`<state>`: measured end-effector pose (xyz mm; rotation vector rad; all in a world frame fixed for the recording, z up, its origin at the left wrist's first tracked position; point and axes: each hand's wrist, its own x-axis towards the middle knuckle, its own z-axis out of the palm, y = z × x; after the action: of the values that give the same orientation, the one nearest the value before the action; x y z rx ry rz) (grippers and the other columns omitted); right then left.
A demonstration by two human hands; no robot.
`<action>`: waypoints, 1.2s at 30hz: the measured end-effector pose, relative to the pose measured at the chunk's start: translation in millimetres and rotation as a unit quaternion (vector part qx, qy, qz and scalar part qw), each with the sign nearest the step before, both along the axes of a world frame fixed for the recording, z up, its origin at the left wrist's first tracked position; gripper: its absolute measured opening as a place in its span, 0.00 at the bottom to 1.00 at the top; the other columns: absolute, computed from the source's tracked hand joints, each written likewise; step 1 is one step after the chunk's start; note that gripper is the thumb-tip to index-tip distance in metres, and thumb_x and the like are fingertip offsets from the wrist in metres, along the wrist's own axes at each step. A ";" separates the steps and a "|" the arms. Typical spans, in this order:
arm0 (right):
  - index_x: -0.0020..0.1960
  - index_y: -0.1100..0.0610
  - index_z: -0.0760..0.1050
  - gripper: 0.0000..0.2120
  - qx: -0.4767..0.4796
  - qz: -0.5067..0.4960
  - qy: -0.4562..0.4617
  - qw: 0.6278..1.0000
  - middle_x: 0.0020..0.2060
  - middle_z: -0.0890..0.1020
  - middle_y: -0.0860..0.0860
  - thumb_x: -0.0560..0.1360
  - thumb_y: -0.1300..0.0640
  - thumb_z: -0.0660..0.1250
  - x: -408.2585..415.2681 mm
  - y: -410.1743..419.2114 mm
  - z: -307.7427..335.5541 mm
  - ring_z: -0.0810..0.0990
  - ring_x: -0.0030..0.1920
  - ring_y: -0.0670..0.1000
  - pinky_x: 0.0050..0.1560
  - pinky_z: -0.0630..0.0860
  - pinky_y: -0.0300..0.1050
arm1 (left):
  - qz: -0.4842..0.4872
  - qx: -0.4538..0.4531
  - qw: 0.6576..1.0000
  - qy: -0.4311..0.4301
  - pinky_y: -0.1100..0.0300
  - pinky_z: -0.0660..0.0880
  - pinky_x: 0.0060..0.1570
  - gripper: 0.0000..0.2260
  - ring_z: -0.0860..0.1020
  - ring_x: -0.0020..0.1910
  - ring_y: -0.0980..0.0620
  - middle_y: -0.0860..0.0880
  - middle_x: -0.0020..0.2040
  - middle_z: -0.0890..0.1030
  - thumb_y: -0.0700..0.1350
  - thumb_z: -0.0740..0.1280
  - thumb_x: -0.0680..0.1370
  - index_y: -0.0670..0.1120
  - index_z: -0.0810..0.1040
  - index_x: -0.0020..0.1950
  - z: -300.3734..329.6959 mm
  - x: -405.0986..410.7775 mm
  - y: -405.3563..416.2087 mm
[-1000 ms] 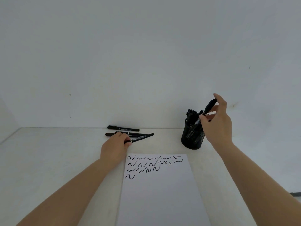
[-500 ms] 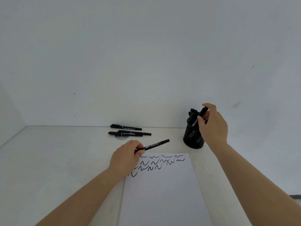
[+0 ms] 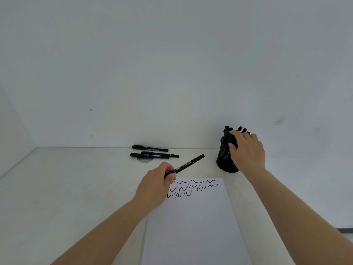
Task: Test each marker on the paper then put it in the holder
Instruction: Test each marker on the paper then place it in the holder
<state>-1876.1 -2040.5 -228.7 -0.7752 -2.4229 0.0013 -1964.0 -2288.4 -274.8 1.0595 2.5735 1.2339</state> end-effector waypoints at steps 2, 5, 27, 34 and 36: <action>0.67 0.56 0.69 0.19 0.022 -0.005 -0.020 1.000 0.51 0.78 0.58 0.76 0.57 0.62 2.9 -1.5 -2.6 0.71 0.53 0.61 0.49 0.68 0.53 | -0.002 0.020 1.000 -0.019 0.58 0.75 0.46 0.07 0.79 0.44 0.56 0.57 0.41 0.81 0.45 0.59 0.79 0.56 0.68 0.43 2.3 3.6 -0.6; 0.66 0.58 0.71 0.21 0.026 0.005 0.004 1.000 0.55 0.77 0.60 0.74 0.58 0.65 5.7 -7.1 -0.4 0.71 0.56 0.63 0.50 0.68 0.56 | -0.001 0.059 0.997 -0.058 0.69 0.71 0.35 0.08 0.79 0.38 0.62 0.57 0.38 0.80 0.44 0.58 0.79 0.56 0.68 0.42 5.2 9.2 0.6; 0.37 0.53 0.79 0.13 -0.591 0.164 0.268 0.742 0.23 0.75 0.45 0.77 0.52 0.62 37.8 -126.5 -20.1 0.70 0.25 0.43 0.28 0.68 0.31 | -0.038 -0.048 0.974 0.216 0.61 0.64 0.35 0.11 0.71 0.37 0.56 0.58 0.41 0.75 0.55 0.55 0.79 0.51 0.73 0.51 -1.1 38.1 -10.4; 0.38 0.58 0.76 0.14 -0.610 0.210 0.244 0.724 0.24 0.76 0.48 0.78 0.53 0.60 38.4 -135.0 -21.1 0.71 0.25 0.44 0.27 0.69 0.34 | -0.067 -0.045 0.974 0.213 0.58 0.66 0.34 0.16 0.68 0.35 0.54 0.56 0.37 0.71 0.55 0.49 0.80 0.48 0.72 0.49 7.0 44.8 -11.0; 0.36 0.58 0.74 0.14 -0.607 0.204 0.256 0.724 0.22 0.76 0.47 0.78 0.54 0.59 39.3 -136.7 -23.3 0.71 0.24 0.44 0.27 0.68 0.33 | -0.067 -0.067 0.974 0.204 0.56 0.64 0.34 0.14 0.66 0.33 0.53 0.56 0.35 0.70 0.53 0.49 0.81 0.48 0.71 0.49 8.6 48.5 -9.7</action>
<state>-1836.8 -2177.2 -251.9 -0.5491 -1.7330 1.8535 -1915.5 -2298.1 -266.1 1.5665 2.7610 0.8704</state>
